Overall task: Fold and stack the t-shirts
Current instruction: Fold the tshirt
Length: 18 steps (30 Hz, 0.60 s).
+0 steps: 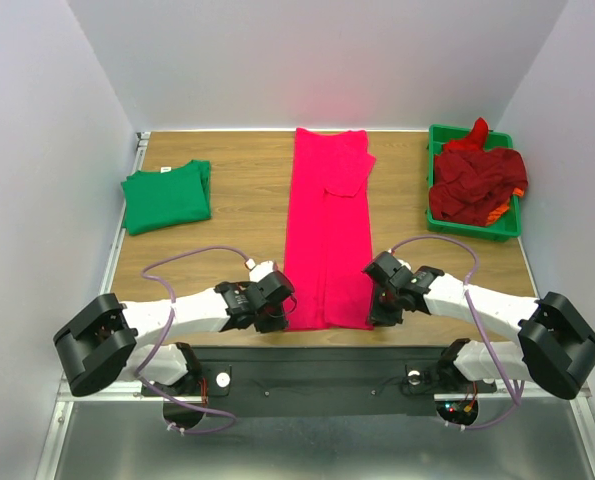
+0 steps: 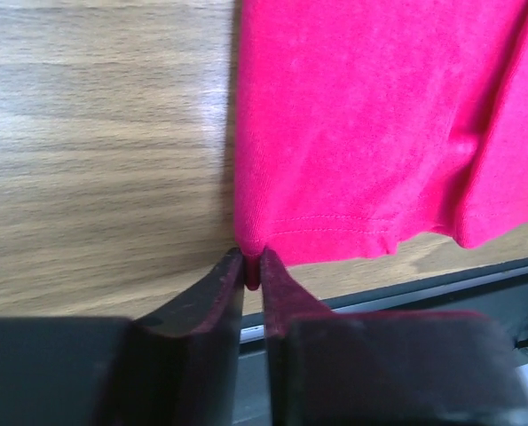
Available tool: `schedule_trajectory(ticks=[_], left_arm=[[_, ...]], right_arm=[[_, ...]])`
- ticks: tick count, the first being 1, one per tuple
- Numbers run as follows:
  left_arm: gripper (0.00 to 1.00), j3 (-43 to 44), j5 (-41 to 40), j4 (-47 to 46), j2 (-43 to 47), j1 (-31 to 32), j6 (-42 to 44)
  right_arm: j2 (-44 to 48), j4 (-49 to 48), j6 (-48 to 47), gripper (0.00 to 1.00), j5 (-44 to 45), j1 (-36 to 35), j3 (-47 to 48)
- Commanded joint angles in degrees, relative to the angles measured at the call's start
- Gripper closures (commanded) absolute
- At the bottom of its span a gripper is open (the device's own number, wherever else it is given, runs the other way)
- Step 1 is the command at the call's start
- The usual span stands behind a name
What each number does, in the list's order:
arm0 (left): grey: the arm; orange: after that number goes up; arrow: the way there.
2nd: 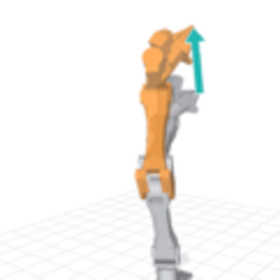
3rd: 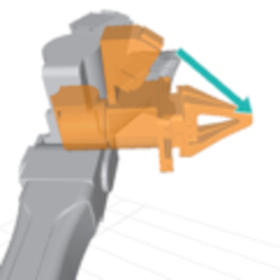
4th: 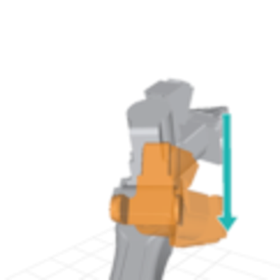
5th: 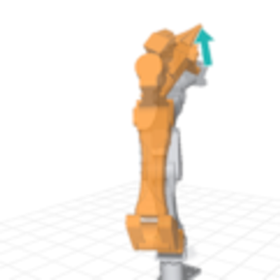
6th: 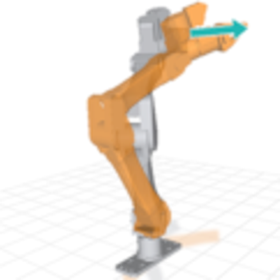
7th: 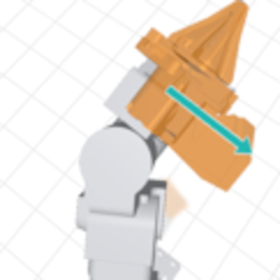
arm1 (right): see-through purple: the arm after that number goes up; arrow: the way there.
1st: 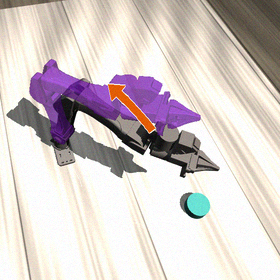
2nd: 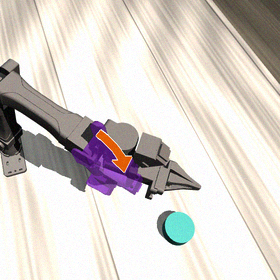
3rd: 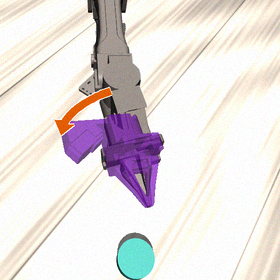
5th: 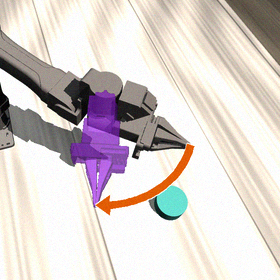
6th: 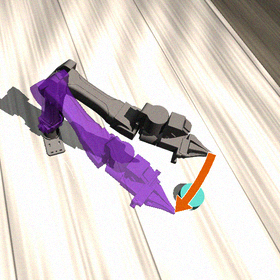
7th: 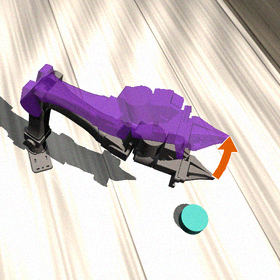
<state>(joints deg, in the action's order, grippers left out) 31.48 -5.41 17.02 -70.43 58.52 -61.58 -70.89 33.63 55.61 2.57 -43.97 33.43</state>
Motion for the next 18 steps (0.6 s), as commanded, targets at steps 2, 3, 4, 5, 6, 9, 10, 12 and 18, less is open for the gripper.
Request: schedule_trajectory(ticks=[2, 3, 4, 5, 6, 9, 10, 12, 18], left_arm=[[0.89, 1.83, -0.04, -0.58, -1.2, 0.45, 1.11], [0.93, 2.17, -0.04, -0.49, -1.37, 0.45, 1.29], [0.96, 2.44, 0.05, -0.49, -1.37, 0.45, 1.46], [1.0, 2.7, 0.14, -0.41, -1.29, 0.45, 1.73], [1.0, 3.57, 0.14, -0.32, -1.11, 0.45, 2.16], [1.0, 6.29, 0.22, 0.73, -1.2, 0.45, 2.87], [1.0, 7.27, 0.31, 1.09, -1.2, 0.45, 3.22], [1.0, 10.16, 0.4, 1.88, -1.28, 0.37, 3.75], [1.0, 17.63, 1.01, 5.3, -3.22, -2.17, 6.73]], right_arm=[[-1.62, 0.21, -1.12, 0.76, 1.21, -0.77, 0.85], [-1.79, 0.3, -1.38, 0.77, 1.12, -0.86, 1.2], [-1.79, 0.3, -1.47, 0.79, 1.12, -0.86, 1.81], [-1.71, 0.47, -1.74, 0.8, 1.04, -0.86, 2.16], [-1.7, 0.47, -1.83, 0.88, 1.04, -0.77, 2.6], [-1.36, 1.44, -2.09, 1.0, 1.3, -0.86, 4.53], [-1.18, 1.88, -2.18, 1.0, 1.47, -0.77, 5.23], [-0.83, 3.28, -2.44, 1.0, 2.61, -0.77, 7.34], [-0.56, 8.2, -3.32, 1.0, 6.13, -0.86, 14.8]])
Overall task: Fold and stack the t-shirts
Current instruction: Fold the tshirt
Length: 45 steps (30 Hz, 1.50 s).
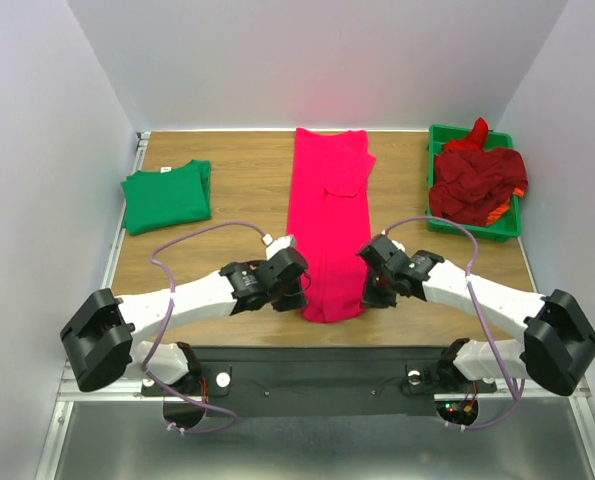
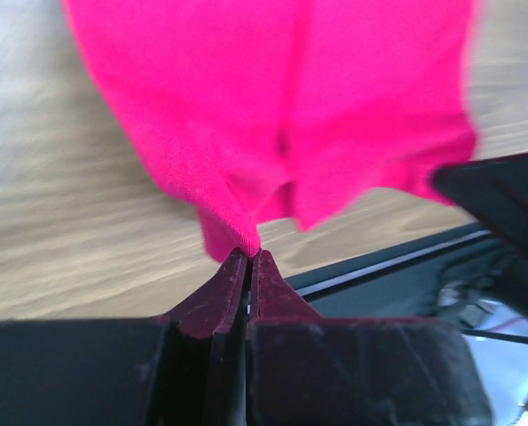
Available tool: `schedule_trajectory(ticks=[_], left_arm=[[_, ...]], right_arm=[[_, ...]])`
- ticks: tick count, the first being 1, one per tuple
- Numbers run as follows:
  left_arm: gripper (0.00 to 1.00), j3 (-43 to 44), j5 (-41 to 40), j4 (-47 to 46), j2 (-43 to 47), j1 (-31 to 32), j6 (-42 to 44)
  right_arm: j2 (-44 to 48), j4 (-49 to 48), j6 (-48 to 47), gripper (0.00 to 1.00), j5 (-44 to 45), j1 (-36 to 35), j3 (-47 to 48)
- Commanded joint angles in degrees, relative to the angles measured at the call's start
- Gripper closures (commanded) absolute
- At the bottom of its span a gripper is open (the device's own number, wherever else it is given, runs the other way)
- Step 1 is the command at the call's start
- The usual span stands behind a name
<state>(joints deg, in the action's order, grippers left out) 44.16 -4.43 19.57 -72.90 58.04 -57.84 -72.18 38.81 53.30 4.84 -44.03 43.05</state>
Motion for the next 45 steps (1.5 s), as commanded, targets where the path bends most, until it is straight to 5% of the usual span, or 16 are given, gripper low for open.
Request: schedule_trajectory(ticks=[1, 15, 24, 45], left_arm=[[1.0, 5.66, 0.55, 2.93, -1.27, -2.05, 3.35], [1.0, 17.09, 6.97, 1.43, -13.13, -14.96, 16.09], [1.0, 34.12, 8.91, 3.97, -27.45, -22.43, 23.91], [1.0, 57.25, 16.99, 2.14, -45.38, -32.37, 27.43]], right_arm=[[0.55, 3.29, -1.18, 1.0, 4.29, -0.71, 6.25], [-14.29, 3.39, -13.55, 1.0, 8.61, 7.99, 22.15], [-28.71, 1.71, -21.82, 1.0, 6.15, 16.42, 36.82], [-48.05, 1.97, -28.6, 1.0, 0.87, 26.19, 60.38]])
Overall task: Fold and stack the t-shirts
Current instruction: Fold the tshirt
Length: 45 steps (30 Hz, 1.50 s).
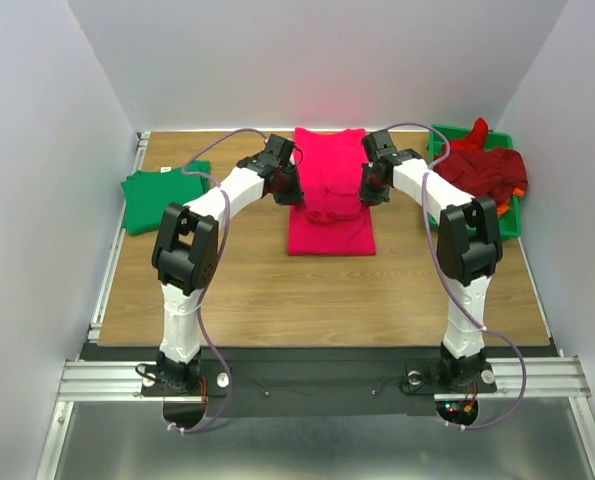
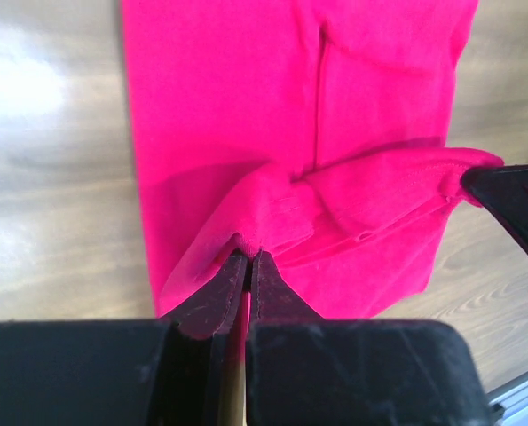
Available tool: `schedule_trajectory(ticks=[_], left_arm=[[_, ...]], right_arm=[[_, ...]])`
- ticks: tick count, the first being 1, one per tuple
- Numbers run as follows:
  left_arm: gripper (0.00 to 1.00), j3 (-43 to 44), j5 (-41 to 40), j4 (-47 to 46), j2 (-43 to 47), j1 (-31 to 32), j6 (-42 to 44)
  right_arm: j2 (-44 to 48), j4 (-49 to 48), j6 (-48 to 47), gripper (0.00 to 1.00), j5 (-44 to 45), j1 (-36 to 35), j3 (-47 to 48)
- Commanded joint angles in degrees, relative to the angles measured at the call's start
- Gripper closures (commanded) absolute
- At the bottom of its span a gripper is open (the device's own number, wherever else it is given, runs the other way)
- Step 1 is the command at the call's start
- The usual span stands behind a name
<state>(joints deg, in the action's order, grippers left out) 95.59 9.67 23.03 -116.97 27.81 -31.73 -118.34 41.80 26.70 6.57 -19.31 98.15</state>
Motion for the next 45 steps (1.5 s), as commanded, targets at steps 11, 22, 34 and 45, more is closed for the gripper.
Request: schedule_trajectory(ticks=[11, 22, 34, 45], left_arm=[[1.0, 12.69, 5.87, -1.84, -7.3, -3.9, 0.88], [1.0, 16.82, 10.54, -4.13, -12.67, -5.22, 0.26], [0.07, 17.0, 4.66, -6.23, -8.64, -7.33, -0.53], [0.04, 0.57, 3.34, -15.11, 2.97, -0.49, 5.09]], right_arm=[[-8.57, 0.91, -3.41, 1.0, -2.35, 3.84, 13.38], [-12.35, 2.41, -4.37, 1.0, -2.7, 5.51, 18.13], [-10.08, 3.11, -4.29, 0.3, -3.93, 7.18, 23.66], [-4.36, 3.02, -6.13, 0.23, -12.1, 4.9, 17.96]])
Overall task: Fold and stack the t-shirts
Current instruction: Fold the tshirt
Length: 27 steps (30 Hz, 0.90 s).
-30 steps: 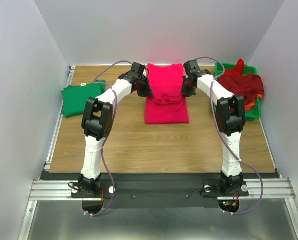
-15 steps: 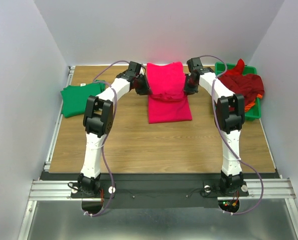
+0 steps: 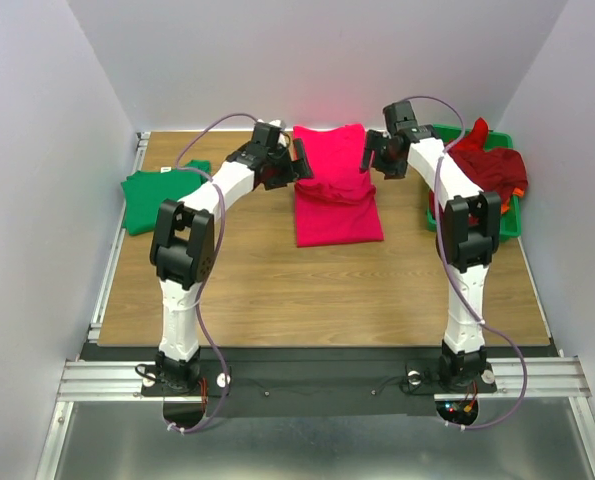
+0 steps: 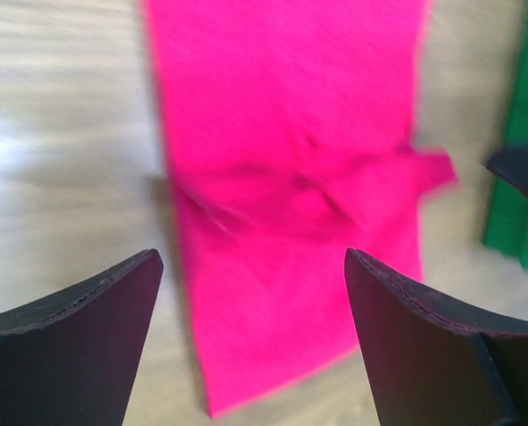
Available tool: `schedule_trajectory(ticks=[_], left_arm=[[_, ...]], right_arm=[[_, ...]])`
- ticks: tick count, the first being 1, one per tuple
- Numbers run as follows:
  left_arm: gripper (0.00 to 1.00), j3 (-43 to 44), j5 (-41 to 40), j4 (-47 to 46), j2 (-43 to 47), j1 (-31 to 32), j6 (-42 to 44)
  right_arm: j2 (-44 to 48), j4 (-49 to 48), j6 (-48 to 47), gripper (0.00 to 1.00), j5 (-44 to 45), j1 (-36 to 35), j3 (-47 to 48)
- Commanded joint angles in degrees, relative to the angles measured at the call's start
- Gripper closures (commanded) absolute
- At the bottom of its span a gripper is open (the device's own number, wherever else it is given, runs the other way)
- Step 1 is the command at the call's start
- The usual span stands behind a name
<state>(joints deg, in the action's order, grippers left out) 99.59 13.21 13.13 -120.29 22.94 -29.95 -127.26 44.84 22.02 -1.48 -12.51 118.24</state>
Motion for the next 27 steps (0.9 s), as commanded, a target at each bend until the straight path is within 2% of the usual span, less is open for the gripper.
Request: schedule_trajectory(ticks=[1, 9, 15, 27], left_arm=[[0.04, -5.27, -0.38, -5.82, 6.99, 5.27, 4.02], [0.04, -10.99, 0.5, -9.86, 7.44, 12.56, 4.9], [0.04, -14.42, 1.38, -12.07, 5.77, 14.32, 6.13], [0.03, -17.85, -1.87, -14.53, 1.73, 15.91, 9.65]], right_arm=[[4.91, -0.02, -1.54, 0.23, -4.76, -2.77, -2.83], [6.59, -0.02, -0.14, 0.24, -7.4, -5.5, -8.37], [4.39, 0.07, -0.22, 0.25, -8.37, -6.56, -8.28], [-0.62, 0.42, 0.13, 0.25, -9.25, -7.88, -6.62]])
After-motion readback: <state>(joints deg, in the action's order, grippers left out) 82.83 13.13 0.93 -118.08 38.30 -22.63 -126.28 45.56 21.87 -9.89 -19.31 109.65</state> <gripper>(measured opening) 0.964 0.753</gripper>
